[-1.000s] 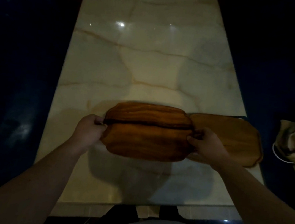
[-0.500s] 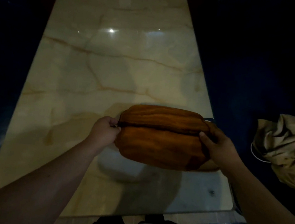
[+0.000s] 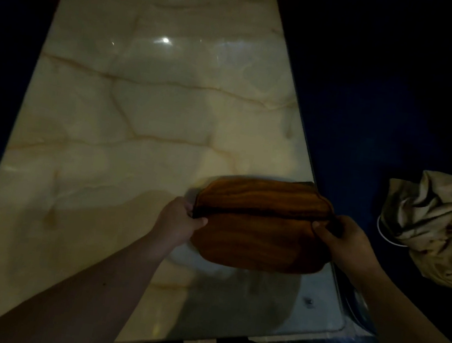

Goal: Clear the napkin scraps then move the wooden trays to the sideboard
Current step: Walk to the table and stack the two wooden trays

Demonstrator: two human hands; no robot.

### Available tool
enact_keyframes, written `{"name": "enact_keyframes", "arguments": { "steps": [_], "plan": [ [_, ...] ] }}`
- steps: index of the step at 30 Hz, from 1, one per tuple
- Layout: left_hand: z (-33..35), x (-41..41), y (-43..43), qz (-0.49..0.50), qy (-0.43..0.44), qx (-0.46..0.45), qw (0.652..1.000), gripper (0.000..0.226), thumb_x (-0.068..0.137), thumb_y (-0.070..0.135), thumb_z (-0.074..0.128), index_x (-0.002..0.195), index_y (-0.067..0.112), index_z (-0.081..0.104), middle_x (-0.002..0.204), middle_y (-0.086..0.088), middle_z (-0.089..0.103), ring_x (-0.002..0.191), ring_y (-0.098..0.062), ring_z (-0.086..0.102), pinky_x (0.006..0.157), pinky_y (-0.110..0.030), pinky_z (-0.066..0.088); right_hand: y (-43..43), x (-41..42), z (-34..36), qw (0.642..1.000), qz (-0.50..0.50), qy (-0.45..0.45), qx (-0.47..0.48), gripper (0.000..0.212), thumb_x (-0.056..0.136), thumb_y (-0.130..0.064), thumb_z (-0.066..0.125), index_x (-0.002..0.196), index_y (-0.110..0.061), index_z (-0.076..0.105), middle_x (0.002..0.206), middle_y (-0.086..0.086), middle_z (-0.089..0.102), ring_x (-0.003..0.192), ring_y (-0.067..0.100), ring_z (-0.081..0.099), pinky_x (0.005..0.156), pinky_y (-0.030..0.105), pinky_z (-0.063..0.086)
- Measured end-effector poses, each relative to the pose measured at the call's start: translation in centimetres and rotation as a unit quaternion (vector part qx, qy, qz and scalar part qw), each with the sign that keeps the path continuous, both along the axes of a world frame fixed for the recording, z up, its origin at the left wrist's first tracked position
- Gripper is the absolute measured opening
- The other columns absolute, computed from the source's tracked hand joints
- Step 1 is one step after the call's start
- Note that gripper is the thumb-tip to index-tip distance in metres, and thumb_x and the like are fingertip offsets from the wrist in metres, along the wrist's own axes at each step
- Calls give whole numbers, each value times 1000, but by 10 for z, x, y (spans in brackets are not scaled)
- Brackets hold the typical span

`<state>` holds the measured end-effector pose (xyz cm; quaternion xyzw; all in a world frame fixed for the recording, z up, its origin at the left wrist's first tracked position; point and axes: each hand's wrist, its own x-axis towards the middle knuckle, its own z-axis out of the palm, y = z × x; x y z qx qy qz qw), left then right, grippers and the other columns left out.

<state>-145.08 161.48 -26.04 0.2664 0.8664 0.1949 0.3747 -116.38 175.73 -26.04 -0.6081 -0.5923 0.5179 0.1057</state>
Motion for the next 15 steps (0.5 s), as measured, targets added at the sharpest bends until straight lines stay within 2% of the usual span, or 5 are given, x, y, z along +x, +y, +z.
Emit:
{"name": "enact_keyframes", "arguments": {
  "steps": [2, 5, 9, 12, 15],
  "plan": [
    [0, 3, 3, -6, 4, 0, 1000, 30, 80, 28, 74, 92, 12, 51, 81, -1, 52, 81, -23, 52, 65, -32, 39, -1, 3, 0, 1000, -8, 2, 6, 29, 88, -34, 65, 110, -19, 53, 96, -2, 60, 82, 8, 58, 62, 25, 46],
    [-2, 6, 8, -8, 6, 6, 1000, 31, 79, 26, 75, 95, 9, 55, 89, -7, 58, 85, -27, 57, 72, -37, 47, 1, 6, -2, 1000, -24, 10, 12, 33, 89, -34, 63, 115, -17, 52, 98, -2, 59, 83, 5, 57, 60, 21, 44],
    [-2, 7, 11, -11, 15, 6, 1000, 30, 79, 24, 74, 97, 10, 55, 92, -7, 57, 88, -27, 58, 74, -38, 47, 2, 7, -4, 999, -32, 19, 36, 40, 90, -35, 63, 123, -15, 51, 108, 0, 57, 87, 10, 57, 65, 20, 45],
    [-2, 9, 12, -18, 16, 0, 1000, 29, 81, 25, 73, 96, 12, 52, 93, -6, 55, 87, -26, 56, 76, -40, 49, 2, 9, -9, 998, -34, 15, 49, 48, 89, -36, 63, 129, -13, 49, 113, 0, 57, 100, 18, 57, 74, 26, 47],
    [-2, 10, 12, -17, 16, -1, 1000, 31, 81, 25, 73, 99, 13, 50, 97, -7, 56, 89, -27, 57, 76, -42, 50, -1, 10, -13, 998, -24, 1, 61, 49, 89, -37, 63, 131, -14, 49, 115, 0, 56, 103, 17, 55, 80, 31, 47]
  ]
}}
